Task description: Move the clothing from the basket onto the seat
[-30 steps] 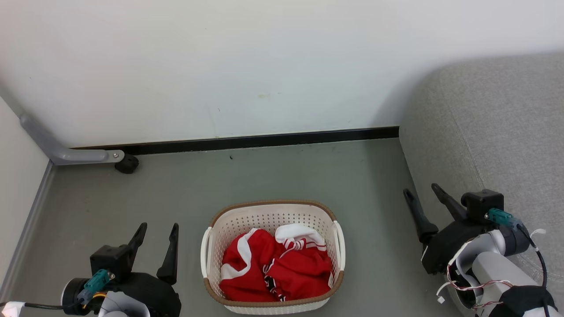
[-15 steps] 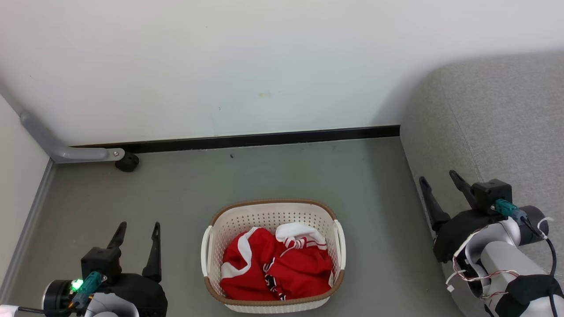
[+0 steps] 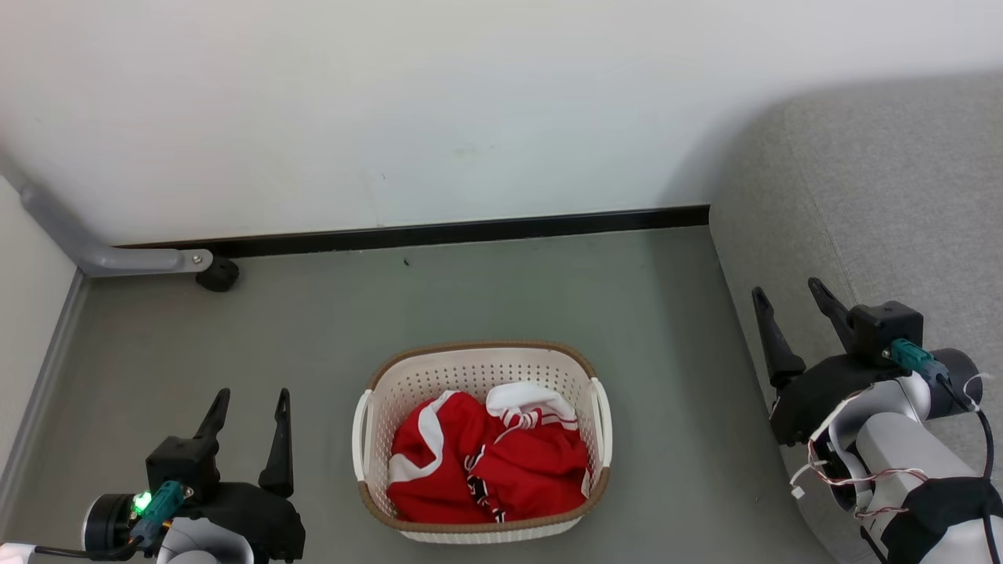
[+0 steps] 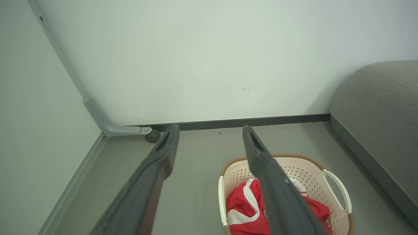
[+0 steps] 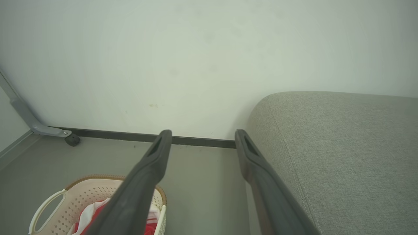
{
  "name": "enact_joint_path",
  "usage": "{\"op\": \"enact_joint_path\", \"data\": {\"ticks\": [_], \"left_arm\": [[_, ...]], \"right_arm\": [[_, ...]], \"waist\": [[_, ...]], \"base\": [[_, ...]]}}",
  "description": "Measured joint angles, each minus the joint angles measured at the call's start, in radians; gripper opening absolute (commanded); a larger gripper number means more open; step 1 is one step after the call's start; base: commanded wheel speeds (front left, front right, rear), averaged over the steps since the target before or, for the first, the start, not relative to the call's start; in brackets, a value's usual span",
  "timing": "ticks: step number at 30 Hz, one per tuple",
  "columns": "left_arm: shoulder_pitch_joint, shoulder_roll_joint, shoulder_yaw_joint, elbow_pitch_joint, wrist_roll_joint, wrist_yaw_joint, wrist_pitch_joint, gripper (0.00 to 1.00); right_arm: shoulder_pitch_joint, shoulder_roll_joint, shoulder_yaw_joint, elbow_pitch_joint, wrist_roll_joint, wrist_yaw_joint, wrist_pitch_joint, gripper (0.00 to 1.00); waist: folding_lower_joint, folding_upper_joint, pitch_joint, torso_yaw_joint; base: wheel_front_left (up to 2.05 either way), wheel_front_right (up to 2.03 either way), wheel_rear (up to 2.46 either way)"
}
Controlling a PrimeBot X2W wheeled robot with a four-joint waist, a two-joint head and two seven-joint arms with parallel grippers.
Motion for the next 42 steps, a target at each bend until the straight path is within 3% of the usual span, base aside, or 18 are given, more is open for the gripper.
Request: {"op": "enact_joint_path", "data": {"ticks": [21, 33, 42], "left_arm": [[-0.055, -0.064, -0.010, -0.034, 0.009, -0.088, 0.000, 1.00], [-0.167, -0.059, -0.011, 0.024, -0.009, -0.106, 0.000, 1.00], [-0.318, -0.055, -0.069, 0.062, -0.008, -0.114, 0.000, 1.00]], "right_arm": [[-0.070, 0.001, -0.024, -0.237, -0.092, -0.061, -0.001, 1.00], [-0.126, 0.015, -0.041, -0.371, -0.152, -0.079, -0.001, 1.00], [-0.171, 0.054, -0.046, -0.453, -0.196, -0.088, -0.002, 1.00]], "waist": [[0.0002, 0.0001, 0.258, -0.011], [0.0001, 0.0001, 0.415, -0.029], [0.0002, 0.0002, 0.545, -0.054]], "base": [[0.00, 0.00, 0.00], [0.00, 0.00, 0.00], [0.00, 0.00, 0.00]]}}
